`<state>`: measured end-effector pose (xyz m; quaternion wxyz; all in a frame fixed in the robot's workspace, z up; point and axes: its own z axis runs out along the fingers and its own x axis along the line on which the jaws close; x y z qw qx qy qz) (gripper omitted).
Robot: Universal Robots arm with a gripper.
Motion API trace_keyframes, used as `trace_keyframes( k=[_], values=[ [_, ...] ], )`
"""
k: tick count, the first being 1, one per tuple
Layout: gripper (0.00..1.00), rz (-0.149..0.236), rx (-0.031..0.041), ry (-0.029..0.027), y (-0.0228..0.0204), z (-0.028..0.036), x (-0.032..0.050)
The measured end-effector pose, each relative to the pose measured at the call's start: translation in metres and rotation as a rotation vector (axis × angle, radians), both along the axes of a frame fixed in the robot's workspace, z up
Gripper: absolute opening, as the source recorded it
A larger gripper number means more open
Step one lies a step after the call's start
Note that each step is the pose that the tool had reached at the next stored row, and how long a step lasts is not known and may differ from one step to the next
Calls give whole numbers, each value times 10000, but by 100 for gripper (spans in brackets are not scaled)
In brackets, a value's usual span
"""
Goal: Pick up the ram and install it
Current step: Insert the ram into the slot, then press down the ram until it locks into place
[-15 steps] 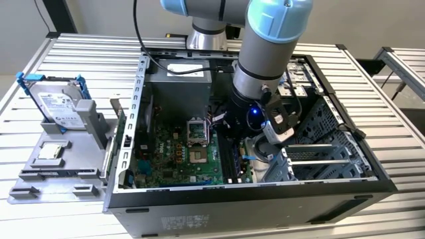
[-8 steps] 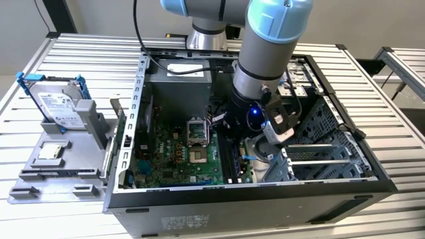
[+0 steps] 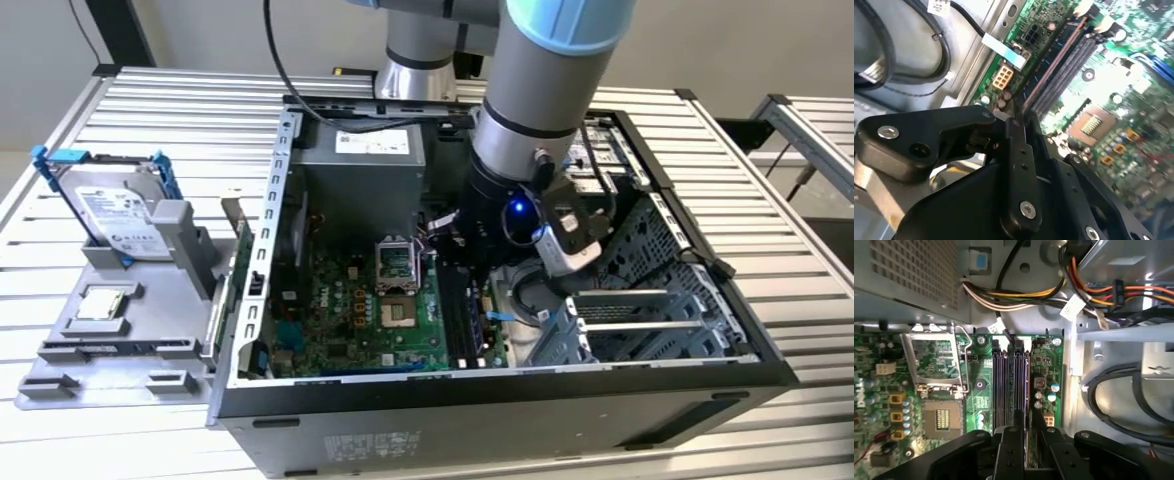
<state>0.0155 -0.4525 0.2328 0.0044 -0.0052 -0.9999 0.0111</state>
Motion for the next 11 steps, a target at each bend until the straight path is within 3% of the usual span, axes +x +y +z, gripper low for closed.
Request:
trace_keyframes(
  k=[3,6,7,11],
  values=[
    [100,1,4,1,0,130,0],
    [100,2,4,2,0,134,0],
    [0,3,3,3,0,135,0],
    [0,5,3,3,0,135,0]
  ],
)
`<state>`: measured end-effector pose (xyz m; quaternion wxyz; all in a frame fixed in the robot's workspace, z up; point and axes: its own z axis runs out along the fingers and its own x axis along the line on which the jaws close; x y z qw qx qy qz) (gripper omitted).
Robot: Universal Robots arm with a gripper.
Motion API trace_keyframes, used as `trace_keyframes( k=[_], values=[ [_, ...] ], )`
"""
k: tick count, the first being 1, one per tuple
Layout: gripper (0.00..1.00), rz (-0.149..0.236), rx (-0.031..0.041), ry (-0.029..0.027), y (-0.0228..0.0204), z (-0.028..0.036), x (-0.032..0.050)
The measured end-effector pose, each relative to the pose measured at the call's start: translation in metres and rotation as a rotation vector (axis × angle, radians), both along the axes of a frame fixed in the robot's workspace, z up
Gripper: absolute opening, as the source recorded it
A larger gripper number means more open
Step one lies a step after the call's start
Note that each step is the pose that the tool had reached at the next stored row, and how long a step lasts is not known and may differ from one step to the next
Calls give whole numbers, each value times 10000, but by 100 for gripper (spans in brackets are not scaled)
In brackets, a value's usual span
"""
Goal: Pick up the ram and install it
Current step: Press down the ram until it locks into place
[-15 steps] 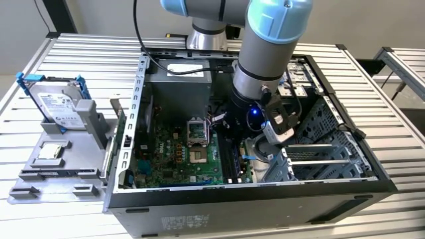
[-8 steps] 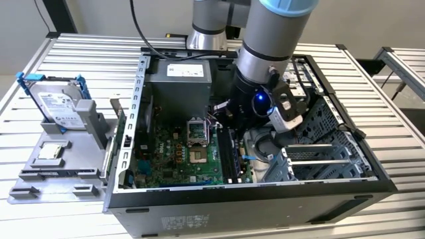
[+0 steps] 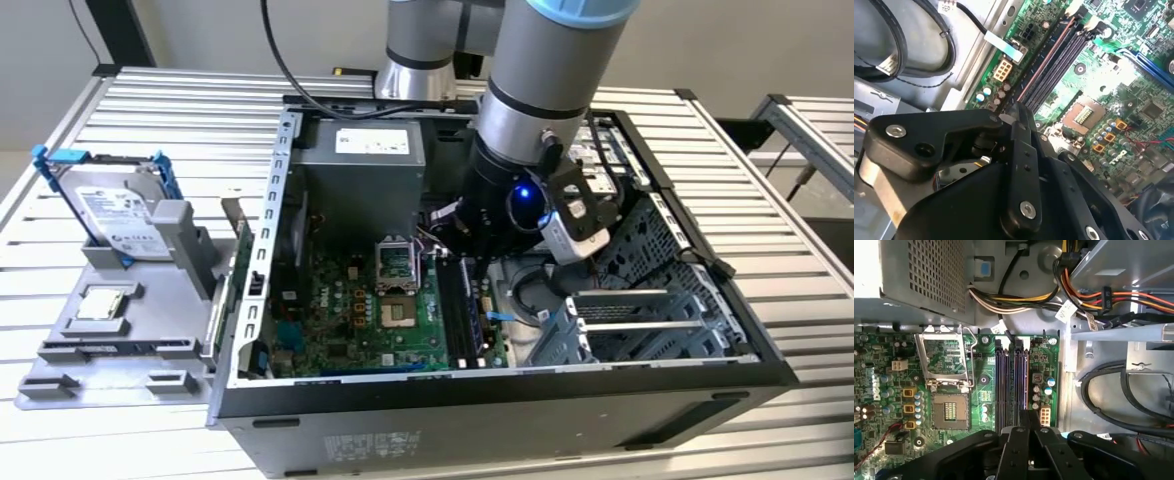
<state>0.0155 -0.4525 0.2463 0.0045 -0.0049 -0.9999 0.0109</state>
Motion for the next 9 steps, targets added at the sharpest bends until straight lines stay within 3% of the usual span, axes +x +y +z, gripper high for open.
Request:
trace_keyframes(
  k=[9],
  values=[
    [0,5,-1,0,0,0,0]
  ],
)
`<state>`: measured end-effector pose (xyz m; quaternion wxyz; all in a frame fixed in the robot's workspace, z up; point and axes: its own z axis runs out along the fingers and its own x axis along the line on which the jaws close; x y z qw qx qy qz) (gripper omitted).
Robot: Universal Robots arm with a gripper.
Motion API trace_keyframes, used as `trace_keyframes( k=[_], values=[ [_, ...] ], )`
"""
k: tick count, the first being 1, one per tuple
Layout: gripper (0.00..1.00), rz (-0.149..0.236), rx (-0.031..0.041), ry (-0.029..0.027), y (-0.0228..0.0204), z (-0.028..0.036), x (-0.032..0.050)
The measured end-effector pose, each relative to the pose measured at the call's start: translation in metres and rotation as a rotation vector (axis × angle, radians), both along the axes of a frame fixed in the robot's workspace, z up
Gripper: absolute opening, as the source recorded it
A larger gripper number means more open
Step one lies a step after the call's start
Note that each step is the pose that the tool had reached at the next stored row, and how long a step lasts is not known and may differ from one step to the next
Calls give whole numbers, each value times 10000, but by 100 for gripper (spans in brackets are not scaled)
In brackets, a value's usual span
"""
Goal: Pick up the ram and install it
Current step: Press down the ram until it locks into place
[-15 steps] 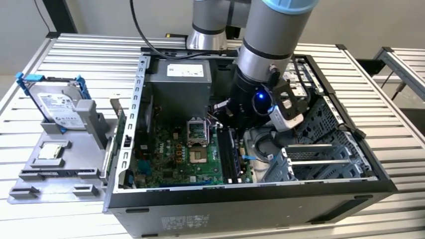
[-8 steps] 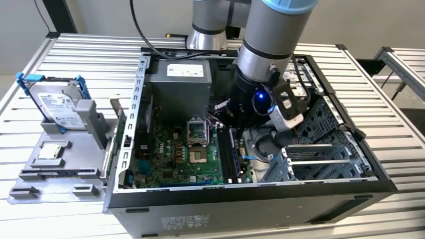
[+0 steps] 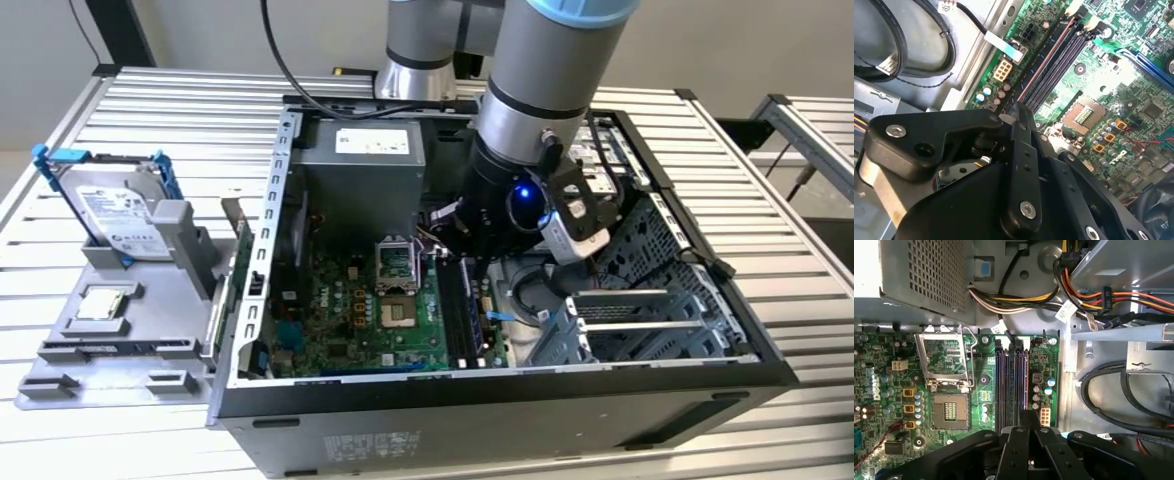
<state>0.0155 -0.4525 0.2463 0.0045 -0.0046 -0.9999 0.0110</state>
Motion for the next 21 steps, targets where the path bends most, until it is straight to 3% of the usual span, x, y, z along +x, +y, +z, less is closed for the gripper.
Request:
trace_keyframes(
  k=[10,21],
  values=[
    [0,139,0,0,0,0,0],
    [0,1801,-23,1,0,1,0]
  ],
)
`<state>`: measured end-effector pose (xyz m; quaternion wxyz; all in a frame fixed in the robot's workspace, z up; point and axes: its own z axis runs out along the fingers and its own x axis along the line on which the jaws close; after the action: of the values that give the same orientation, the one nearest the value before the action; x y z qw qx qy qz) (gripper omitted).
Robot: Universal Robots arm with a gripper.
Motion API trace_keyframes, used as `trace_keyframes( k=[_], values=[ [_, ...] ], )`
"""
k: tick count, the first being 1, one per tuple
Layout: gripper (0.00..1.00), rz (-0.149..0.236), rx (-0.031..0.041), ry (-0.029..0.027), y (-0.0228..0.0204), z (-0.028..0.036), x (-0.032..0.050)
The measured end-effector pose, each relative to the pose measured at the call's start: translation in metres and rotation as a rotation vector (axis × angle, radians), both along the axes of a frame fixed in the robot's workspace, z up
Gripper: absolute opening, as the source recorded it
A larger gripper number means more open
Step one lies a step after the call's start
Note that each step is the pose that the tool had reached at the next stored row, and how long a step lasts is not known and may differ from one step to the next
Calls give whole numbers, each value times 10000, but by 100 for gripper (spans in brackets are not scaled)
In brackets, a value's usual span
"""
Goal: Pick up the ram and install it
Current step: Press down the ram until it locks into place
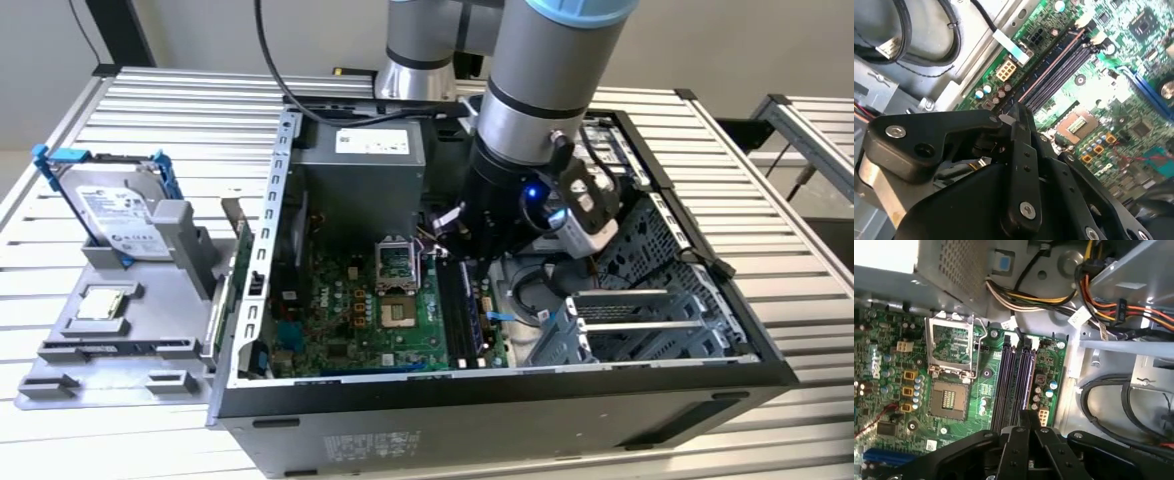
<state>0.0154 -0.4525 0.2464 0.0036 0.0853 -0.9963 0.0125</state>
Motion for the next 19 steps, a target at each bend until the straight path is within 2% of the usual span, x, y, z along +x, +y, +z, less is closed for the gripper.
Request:
trace_keyframes(
  k=[19],
  values=[
    [0,3465,-2,1,0,0,0]
  ],
)
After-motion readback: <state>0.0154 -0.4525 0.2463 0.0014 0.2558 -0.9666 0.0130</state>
